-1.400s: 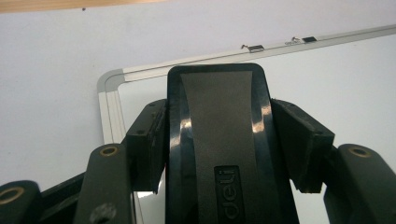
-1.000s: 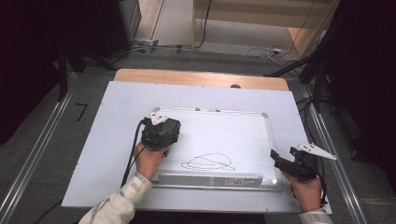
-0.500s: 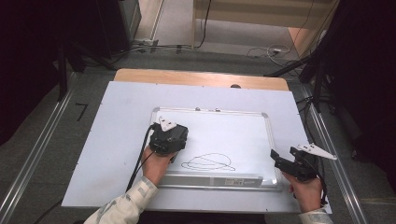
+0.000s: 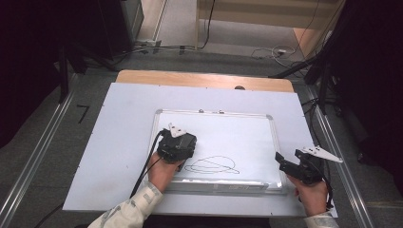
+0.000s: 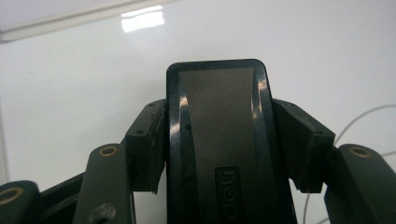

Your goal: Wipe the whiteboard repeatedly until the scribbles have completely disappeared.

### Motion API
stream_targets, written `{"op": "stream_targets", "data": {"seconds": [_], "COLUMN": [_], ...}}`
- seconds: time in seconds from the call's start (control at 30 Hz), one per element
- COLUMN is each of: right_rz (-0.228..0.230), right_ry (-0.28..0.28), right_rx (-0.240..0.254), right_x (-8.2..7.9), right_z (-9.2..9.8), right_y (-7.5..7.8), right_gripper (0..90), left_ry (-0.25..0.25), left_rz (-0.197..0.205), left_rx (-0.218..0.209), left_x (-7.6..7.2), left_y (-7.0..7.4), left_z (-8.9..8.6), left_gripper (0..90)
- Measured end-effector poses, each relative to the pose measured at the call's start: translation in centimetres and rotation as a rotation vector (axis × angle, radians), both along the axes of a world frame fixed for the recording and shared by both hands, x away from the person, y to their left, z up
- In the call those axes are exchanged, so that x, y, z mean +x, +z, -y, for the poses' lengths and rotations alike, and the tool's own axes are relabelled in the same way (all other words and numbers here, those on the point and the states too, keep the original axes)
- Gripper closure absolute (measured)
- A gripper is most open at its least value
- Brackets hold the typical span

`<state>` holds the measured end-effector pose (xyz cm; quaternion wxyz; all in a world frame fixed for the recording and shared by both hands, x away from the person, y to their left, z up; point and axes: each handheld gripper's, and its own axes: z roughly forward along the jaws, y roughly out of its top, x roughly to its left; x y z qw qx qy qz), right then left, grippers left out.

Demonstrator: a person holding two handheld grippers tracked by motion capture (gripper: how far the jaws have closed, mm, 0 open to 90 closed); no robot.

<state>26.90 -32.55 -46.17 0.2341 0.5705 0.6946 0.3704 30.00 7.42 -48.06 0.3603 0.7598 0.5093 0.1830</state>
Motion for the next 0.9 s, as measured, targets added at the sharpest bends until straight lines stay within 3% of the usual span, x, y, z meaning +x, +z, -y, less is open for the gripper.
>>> {"op": "stream_targets", "data": {"seconds": [0.3, 0.9], "right_rz": [-0.001, 0.000], "right_ry": [0.000, 0.004], "right_rx": [-0.004, -0.007], "right_x": [0.0, 0.0], "right_z": [-0.1, -0.3], "right_y": [0.0, 0.0], "right_gripper": [19.0, 19.0], "left_ry": [-0.023, -0.073], "left_rz": [0.004, -0.037], "left_rx": [0.032, 0.092], "left_x": [-0.3, 0.2], "left_y": [-0.2, -0.2], "left_z": [0.5, 1.2], "left_gripper": [40.2, 40.6]}}
